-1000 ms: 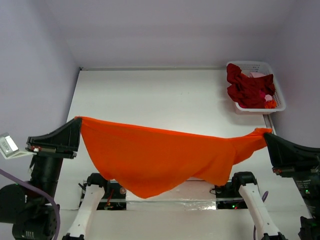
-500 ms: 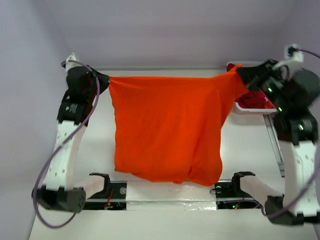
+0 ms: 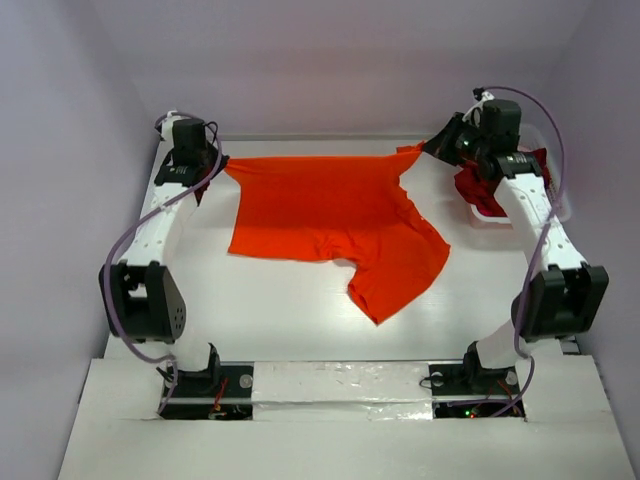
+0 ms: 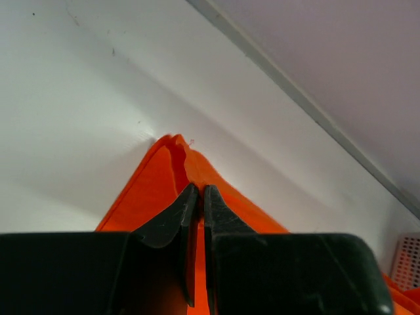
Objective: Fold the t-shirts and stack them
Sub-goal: Flatten out the tshirt
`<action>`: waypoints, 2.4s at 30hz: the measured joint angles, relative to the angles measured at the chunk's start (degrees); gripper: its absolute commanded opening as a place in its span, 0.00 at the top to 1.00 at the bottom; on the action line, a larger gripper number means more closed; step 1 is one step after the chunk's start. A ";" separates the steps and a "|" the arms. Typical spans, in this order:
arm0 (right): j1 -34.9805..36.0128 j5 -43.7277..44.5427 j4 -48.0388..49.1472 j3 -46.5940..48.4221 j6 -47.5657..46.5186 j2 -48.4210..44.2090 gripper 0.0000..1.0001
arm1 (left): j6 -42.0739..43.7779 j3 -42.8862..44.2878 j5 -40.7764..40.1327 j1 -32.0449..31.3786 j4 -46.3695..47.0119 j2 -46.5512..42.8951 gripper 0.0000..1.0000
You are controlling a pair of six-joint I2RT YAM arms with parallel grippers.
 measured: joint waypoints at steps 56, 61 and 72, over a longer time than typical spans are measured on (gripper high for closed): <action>5.31 -1.77 -0.37 -17.59 0.55 -69.37 1.00 | 0.59 -13.92 13.40 -1.57 -1.20 -75.41 1.00; 5.31 -1.20 8.44 -15.32 0.20 -48.26 1.00 | 2.60 -18.78 8.68 -2.05 7.87 -65.11 1.00; 5.51 1.75 16.33 -17.68 0.61 -9.18 1.00 | 1.09 -24.81 9.92 7.74 14.56 -16.87 1.00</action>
